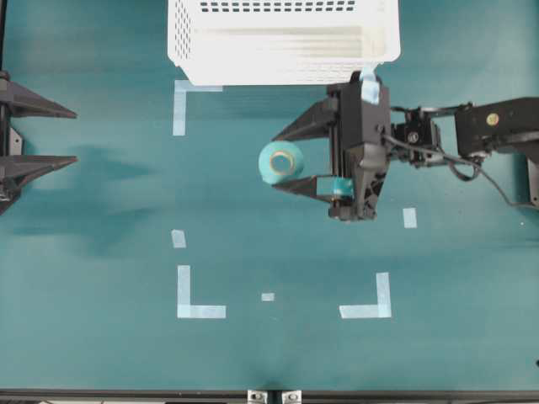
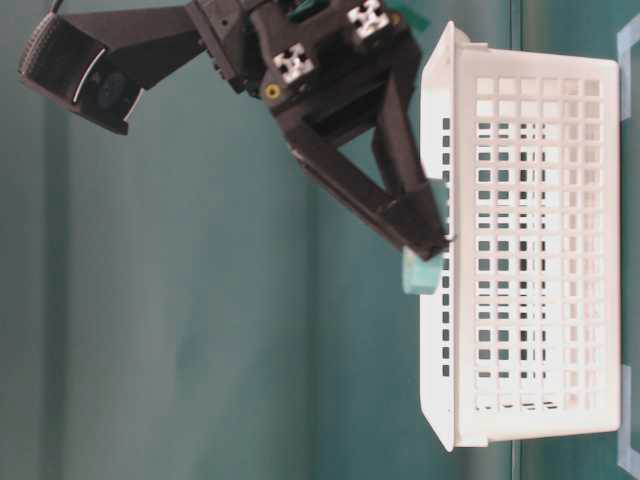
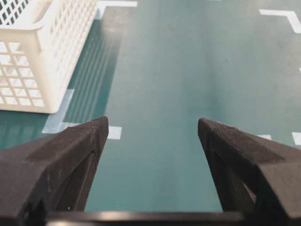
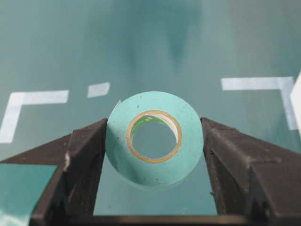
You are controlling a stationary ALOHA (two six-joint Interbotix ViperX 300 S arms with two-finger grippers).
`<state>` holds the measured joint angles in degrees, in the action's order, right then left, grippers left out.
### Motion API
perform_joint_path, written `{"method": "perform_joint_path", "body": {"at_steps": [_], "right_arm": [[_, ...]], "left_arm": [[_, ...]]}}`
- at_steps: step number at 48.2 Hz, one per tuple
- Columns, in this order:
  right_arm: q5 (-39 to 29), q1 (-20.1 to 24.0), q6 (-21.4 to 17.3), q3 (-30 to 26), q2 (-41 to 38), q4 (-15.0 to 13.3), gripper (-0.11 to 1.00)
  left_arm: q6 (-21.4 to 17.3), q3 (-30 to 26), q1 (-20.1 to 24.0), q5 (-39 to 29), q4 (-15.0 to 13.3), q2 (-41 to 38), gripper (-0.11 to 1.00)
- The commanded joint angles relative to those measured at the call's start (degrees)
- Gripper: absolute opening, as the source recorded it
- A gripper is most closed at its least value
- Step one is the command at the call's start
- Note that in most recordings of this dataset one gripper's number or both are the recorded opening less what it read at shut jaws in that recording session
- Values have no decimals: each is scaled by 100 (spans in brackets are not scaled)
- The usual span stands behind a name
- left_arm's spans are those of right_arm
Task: Put the tape into the white basket.
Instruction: 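Lift the tape roll and carry it toward the white basket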
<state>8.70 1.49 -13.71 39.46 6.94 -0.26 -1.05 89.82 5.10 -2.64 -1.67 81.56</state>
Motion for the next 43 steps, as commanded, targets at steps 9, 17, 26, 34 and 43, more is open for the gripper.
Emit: {"method": "perform_joint_path", "body": {"at_steps": [9, 17, 26, 34, 43], "right_arm": [[-9, -378, 35, -62, 167, -105, 67], [-26, -756, 26, -70, 167, -237, 67], [0, -1107, 26, -62, 167, -281, 67], [0, -1389, 26, -62, 167, -290, 67], [9, -1688, 35, -70, 114, -290, 67]], "left_arm": [[9, -62, 26, 53, 0, -53, 88], [0, -62, 26, 53, 9, -53, 88], [0, -70, 26, 53, 0, -53, 88], [0, -62, 26, 53, 9, -53, 88], [0, -62, 26, 53, 9, -53, 88]]}}
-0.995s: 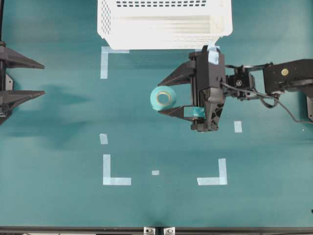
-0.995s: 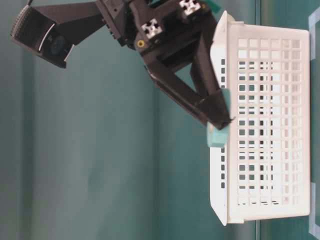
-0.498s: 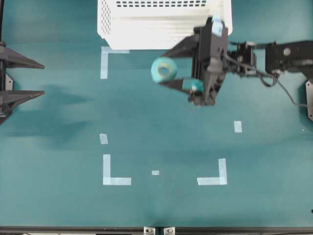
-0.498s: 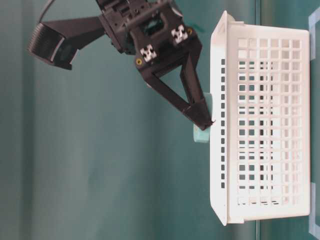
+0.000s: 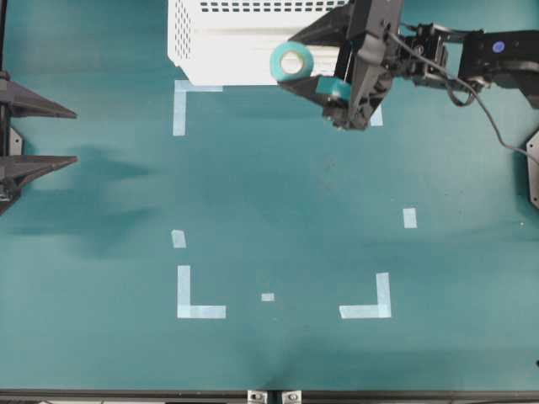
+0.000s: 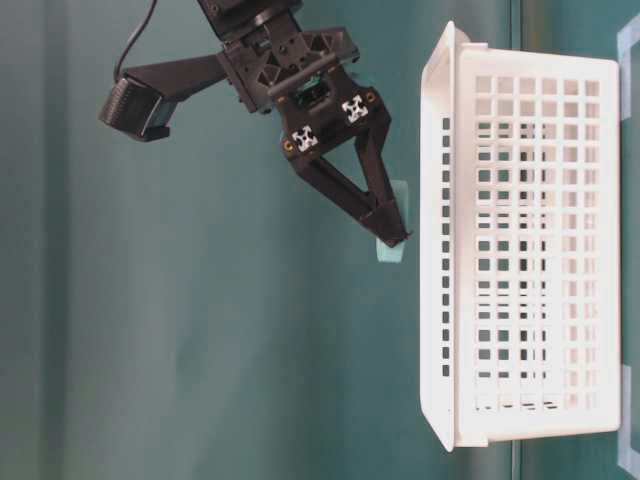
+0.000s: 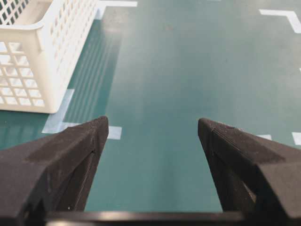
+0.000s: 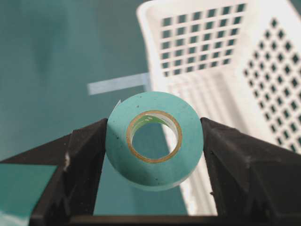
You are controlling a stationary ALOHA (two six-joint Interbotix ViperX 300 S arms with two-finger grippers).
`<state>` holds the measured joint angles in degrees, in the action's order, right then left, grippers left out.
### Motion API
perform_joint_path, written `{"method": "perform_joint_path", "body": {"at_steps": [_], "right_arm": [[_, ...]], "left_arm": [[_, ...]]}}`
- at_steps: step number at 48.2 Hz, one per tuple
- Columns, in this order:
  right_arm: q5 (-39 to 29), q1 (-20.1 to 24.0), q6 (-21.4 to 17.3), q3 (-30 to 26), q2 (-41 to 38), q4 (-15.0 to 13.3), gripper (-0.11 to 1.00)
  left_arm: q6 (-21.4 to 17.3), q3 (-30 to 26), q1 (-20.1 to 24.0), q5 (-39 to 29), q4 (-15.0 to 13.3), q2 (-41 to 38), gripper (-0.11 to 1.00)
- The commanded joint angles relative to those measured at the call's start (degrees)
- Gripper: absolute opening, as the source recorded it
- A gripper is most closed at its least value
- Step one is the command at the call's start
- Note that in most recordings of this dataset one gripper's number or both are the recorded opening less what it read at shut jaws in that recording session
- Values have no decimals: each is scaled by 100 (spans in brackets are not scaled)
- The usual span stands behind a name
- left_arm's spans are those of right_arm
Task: Put the tape into the white basket.
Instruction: 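Lift the tape roll and carry it toward the white basket, then lower the tape roll into the basket and open the right gripper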
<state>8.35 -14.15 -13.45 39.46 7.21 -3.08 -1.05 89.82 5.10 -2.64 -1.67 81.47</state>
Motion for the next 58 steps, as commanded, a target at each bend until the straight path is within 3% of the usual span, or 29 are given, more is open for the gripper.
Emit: {"method": "perform_joint_path", "body": {"at_steps": [1, 16, 33, 40, 58], "right_arm": [[44, -158, 9, -70, 79, -9, 67], [79, -545, 9, -149, -114, -9, 67], [114, -659, 35, -193, -141, -9, 67], [123, -659, 44, -193, -141, -185, 67], [272, -765, 44, -149, -237, -237, 68]], "left_arm": [[9, -62, 26, 53, 9, -44, 88], [0, -62, 26, 53, 0, -44, 88], [0, -62, 26, 53, 9, -35, 88], [0, -70, 26, 53, 0, -35, 88], [0, -62, 26, 44, 0, -35, 88]]}}
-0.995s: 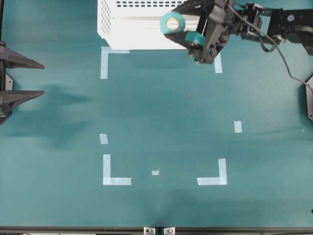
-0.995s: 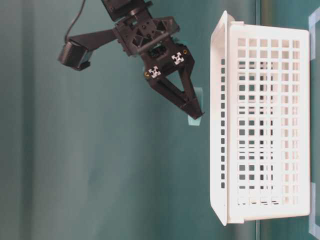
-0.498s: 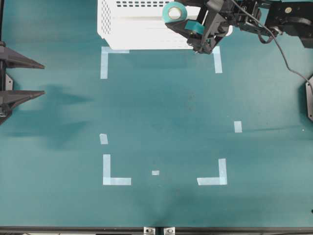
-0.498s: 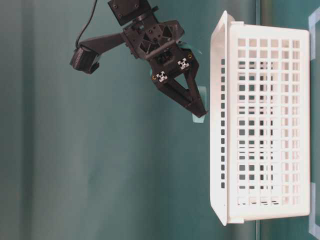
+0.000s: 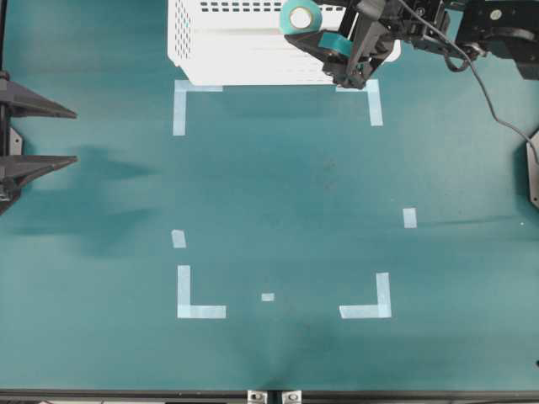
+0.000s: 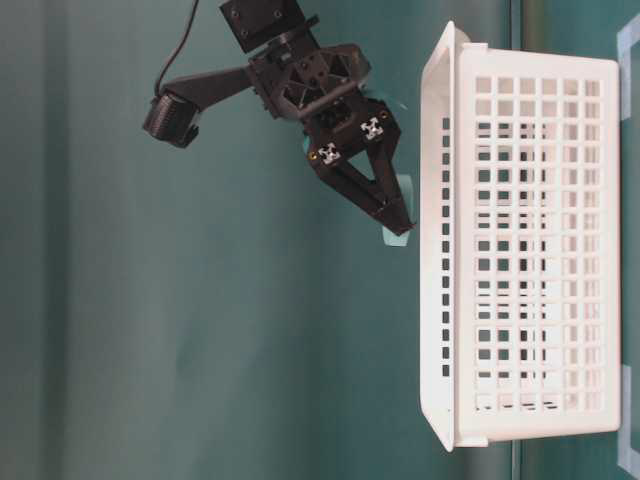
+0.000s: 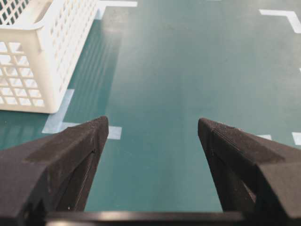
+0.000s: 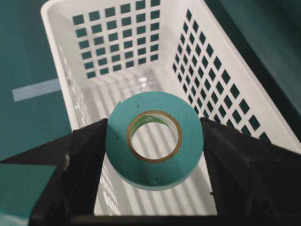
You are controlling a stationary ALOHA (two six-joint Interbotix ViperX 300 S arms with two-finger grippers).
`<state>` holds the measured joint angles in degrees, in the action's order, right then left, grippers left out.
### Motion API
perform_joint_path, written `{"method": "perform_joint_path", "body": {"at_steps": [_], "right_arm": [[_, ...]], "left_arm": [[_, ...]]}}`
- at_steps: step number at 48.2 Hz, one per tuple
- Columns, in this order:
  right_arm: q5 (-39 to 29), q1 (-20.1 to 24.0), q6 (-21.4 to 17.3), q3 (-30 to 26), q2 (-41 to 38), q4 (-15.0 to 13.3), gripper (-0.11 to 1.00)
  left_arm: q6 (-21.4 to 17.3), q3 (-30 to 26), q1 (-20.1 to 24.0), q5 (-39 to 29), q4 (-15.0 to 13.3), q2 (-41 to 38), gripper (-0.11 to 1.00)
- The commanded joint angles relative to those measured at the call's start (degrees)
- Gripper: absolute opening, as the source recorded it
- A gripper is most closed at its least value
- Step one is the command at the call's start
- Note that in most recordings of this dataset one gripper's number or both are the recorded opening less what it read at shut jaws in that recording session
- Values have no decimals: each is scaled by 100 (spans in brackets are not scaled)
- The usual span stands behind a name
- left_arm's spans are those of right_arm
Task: Put the tape into the white basket.
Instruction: 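Lower the tape roll into the basket and open the right gripper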
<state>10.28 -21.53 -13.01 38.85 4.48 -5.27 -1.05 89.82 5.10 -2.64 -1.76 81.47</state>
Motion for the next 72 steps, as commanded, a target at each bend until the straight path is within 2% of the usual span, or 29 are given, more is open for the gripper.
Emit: {"method": "perform_joint_path", "body": {"at_steps": [1, 5, 9, 11, 16, 46, 62, 72], "right_arm": [[88, -26, 0, -88, 26, -9, 68], [79, -26, 0, -88, 9, -9, 70], [79, -26, 0, -88, 18, -18, 89], [79, -26, 0, -97, 18, -18, 94], [53, -26, 0, -97, 18, -18, 90], [53, 0, -18, -97, 26, -18, 90], [88, 360, -9, -79, 185, -18, 90], [167, 791, 26, -70, 202, -44, 90]], "left_arm": [[0, -62, 26, 53, 18, -44, 88], [0, -62, 26, 53, 18, -44, 88], [0, -70, 18, 53, 9, -35, 88], [0, -62, 26, 53, 18, -44, 88], [0, -62, 26, 44, 18, -44, 88], [0, -62, 18, 53, 9, -35, 88], [-9, -53, 26, 53, 18, -44, 88], [-9, 44, 26, 185, 18, -44, 88]]}}
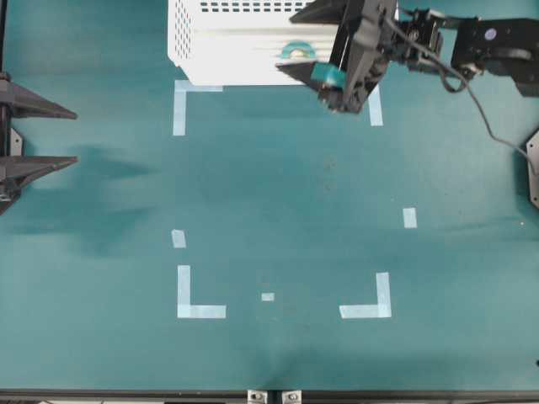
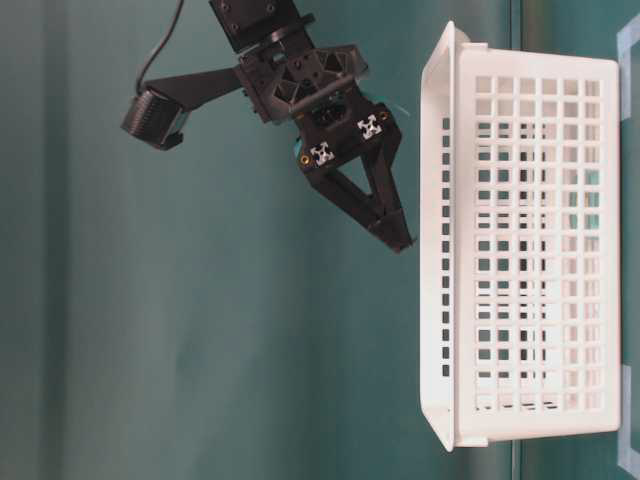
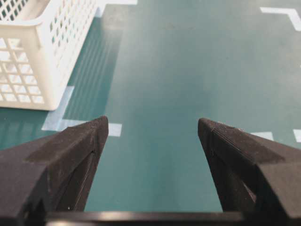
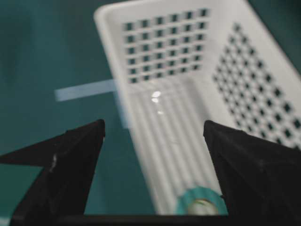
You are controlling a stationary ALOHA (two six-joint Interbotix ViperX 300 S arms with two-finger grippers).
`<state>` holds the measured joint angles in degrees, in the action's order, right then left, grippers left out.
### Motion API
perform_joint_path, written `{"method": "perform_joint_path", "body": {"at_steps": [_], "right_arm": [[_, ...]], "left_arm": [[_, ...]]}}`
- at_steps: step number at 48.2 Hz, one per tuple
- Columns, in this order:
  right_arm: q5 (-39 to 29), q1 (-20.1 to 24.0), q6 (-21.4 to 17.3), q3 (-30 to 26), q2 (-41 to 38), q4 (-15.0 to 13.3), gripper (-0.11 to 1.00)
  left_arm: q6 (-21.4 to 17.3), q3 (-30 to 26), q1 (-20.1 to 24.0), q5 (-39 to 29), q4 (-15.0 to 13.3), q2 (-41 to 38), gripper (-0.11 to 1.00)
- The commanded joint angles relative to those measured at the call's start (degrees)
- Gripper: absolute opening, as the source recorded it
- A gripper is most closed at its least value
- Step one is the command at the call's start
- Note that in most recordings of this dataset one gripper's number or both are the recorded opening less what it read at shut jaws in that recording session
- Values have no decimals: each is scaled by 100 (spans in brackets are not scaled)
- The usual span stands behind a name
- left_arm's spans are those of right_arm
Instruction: Put the tape into the white basket.
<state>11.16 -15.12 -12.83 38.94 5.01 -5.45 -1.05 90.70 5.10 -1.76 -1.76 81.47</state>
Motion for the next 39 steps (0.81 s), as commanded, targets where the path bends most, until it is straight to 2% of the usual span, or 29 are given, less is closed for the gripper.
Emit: {"method": "perform_joint_path", "body": {"at_steps": [1, 18, 39], "right_arm": [[88, 202, 9, -79, 149, -44, 90], [114, 914, 0, -79, 272, -176, 90], [686, 1512, 0, 149, 308, -211, 90]], "left_arm": [[-9, -26, 26, 114, 18, -44, 88], [-9, -18, 26, 132, 18, -35, 88], [-9, -18, 26, 141, 9, -44, 88]]}}
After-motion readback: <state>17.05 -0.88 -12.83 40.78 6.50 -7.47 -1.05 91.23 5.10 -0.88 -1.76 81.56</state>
